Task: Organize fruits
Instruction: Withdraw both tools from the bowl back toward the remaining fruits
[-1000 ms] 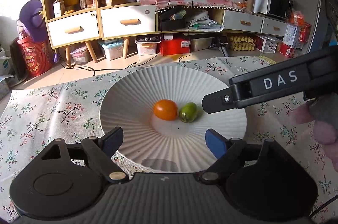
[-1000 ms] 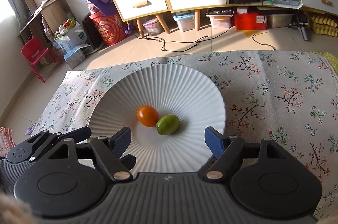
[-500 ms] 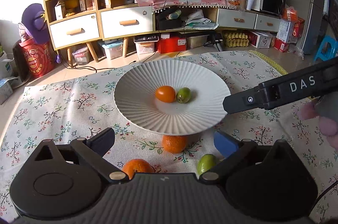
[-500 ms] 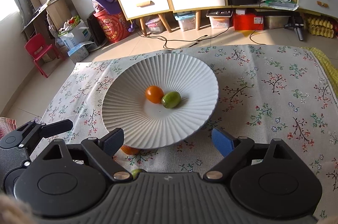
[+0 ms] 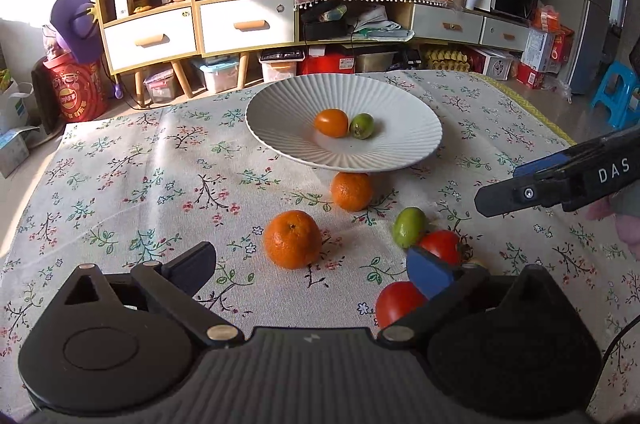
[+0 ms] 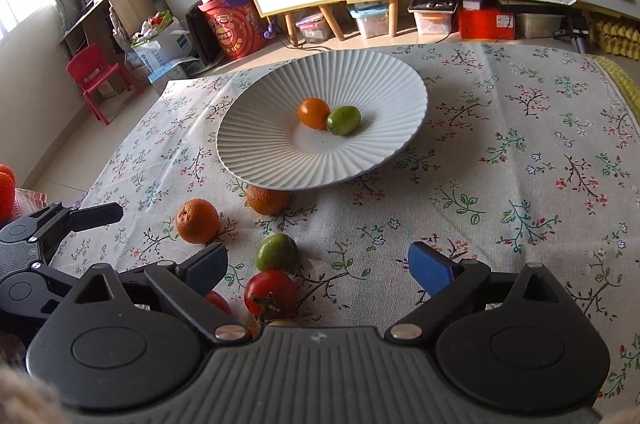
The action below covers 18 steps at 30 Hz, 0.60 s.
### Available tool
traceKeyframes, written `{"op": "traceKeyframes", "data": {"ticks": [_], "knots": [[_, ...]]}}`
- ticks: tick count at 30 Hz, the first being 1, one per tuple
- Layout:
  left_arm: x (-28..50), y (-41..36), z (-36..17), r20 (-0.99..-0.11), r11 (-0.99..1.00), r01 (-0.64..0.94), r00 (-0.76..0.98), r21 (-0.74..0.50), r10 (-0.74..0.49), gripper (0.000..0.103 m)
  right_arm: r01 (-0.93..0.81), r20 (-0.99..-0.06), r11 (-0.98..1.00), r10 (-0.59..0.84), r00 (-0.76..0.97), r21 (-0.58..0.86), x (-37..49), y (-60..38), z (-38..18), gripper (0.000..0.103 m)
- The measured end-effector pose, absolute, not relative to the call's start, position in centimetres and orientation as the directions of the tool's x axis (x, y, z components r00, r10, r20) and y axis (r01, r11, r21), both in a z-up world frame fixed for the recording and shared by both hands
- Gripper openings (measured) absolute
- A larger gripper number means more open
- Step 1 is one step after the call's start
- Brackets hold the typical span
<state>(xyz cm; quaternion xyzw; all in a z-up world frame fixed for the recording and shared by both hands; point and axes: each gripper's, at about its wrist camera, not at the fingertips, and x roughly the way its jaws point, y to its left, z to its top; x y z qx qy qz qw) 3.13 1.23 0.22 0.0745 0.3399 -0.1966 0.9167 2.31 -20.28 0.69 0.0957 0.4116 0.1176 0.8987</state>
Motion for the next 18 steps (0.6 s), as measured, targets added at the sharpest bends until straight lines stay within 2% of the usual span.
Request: {"op": "traceKeyframes", "data": {"ticks": [18], "knots": [[0.1, 3.3, -3.9, -0.709, 0.903, 0.429, 0.643, 0.019, -0.29, 0.099, -0.318, -0.765, 0.941, 0.286, 0.577, 0.112, -2.2, -17.6, -2.5, 0.1]]}}
